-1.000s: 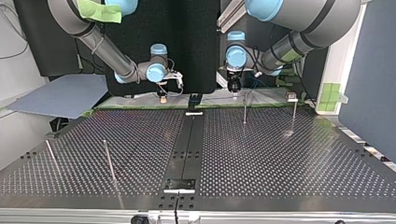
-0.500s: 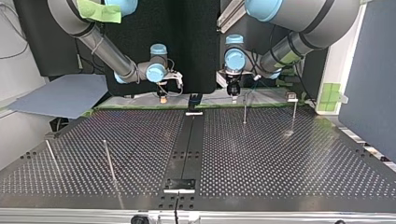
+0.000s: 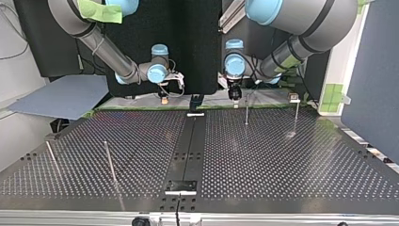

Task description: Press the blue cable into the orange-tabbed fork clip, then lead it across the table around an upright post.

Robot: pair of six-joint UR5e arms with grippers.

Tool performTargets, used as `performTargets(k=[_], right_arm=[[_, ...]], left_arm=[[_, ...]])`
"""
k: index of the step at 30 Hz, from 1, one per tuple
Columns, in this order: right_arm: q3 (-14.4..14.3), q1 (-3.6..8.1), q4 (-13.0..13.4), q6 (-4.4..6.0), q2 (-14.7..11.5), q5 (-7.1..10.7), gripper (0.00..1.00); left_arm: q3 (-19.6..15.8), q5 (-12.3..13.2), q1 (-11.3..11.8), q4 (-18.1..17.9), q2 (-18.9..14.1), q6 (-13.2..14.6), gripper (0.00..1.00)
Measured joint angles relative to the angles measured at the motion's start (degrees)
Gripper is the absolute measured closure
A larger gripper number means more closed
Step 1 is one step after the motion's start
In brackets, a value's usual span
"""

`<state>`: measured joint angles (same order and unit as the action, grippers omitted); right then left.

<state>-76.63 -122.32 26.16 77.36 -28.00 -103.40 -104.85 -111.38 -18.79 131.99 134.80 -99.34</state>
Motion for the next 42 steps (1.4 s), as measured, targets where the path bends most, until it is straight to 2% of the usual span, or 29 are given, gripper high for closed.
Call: performTargets(k=[5,15,16,17,18,19,20,21,22,23,42], right_arm=[[0.0,0.01,0.0,0.00,0.0,0.03,1.00],[-0.1,0.01,0.0,0.00,0.0,0.03,1.00],[-0.1,0.01,0.0,0.00,0.0,0.03,1.00],[-0.2,0.01,0.0,0.00,0.0,0.03,1.00],[-0.2,0.01,0.0,0.00,0.0,0.03,1.00],[-0.2,0.01,0.0,0.00,0.0,0.03,1.00],[-0.2,0.01,0.0,0.00,0.0,0.03,1.00],[-0.2,0.01,0.0,0.00,0.0,0.03,1.00],[-0.2,0.01,0.0,0.00,0.0,0.03,1.00],[-0.2,0.01,0.0,0.00,0.0,0.03,1.00],[-0.2,0.19,-0.2,0.00,0.0,0.03,1.00]], left_arm=[[1.4,-0.4,-0.2,1.7,1.2,0.2,0.00],[1.7,-0.7,-0.3,2.1,1.4,0.4,0.00],[1.8,-0.7,-0.3,2.1,1.4,0.6,0.11],[1.8,-0.7,-0.3,2.1,1.4,0.7,0.27],[1.8,-0.8,-0.3,2.0,1.4,0.9,0.27],[1.8,-0.9,-0.3,2.0,1.4,1.3,0.49],[1.8,-1.0,-0.3,2.0,1.4,1.7,0.66],[1.8,-1.0,-0.3,2.0,1.4,2.0,0.66],[1.8,-1.1,-0.4,1.9,1.4,2.4,0.92],[1.8,-1.1,-0.4,1.8,1.4,2.5,1.00],[1.8,-1.3,-0.1,1.8,1.4,2.8,1.00]])
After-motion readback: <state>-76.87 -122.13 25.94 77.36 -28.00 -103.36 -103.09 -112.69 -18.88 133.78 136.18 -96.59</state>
